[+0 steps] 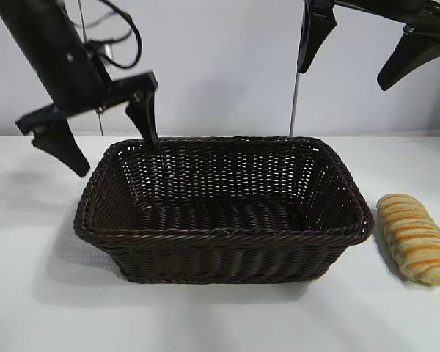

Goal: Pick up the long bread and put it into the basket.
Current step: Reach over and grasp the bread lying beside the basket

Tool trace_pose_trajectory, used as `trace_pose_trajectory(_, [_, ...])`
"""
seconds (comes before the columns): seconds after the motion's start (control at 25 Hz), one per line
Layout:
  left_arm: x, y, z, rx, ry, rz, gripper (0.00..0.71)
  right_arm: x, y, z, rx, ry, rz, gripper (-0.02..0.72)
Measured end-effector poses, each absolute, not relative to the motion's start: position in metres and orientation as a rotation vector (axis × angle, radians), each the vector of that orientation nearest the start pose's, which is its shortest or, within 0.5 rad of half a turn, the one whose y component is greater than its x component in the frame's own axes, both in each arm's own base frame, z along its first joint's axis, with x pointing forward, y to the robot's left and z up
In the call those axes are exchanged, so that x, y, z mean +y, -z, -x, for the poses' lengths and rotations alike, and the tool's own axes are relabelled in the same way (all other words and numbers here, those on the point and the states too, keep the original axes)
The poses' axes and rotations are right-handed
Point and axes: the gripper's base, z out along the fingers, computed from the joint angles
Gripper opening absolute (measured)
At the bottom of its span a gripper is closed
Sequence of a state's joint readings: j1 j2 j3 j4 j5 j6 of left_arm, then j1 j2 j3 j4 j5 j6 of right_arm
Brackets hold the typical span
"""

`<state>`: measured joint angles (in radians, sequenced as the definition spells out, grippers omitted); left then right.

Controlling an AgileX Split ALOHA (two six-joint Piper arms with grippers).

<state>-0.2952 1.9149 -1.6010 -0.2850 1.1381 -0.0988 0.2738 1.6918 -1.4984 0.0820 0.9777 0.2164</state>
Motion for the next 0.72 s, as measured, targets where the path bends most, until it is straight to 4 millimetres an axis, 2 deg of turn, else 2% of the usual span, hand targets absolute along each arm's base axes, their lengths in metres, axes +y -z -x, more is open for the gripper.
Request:
trace_pose_trajectory(0.2, [-0.134, -0.272, -0.367, 2.937, 0.422, -0.162, 0.694, 0.105, -0.313, -0.351, 2.682, -0.263, 0.038, 0.695])
trace_pose_trajectory(0.72, [-0.13, -0.271, -0.365, 2.961, 0.367, -0.161, 0.694, 0.105, -0.313, -0.35, 2.696, -0.258, 0.044, 0.695])
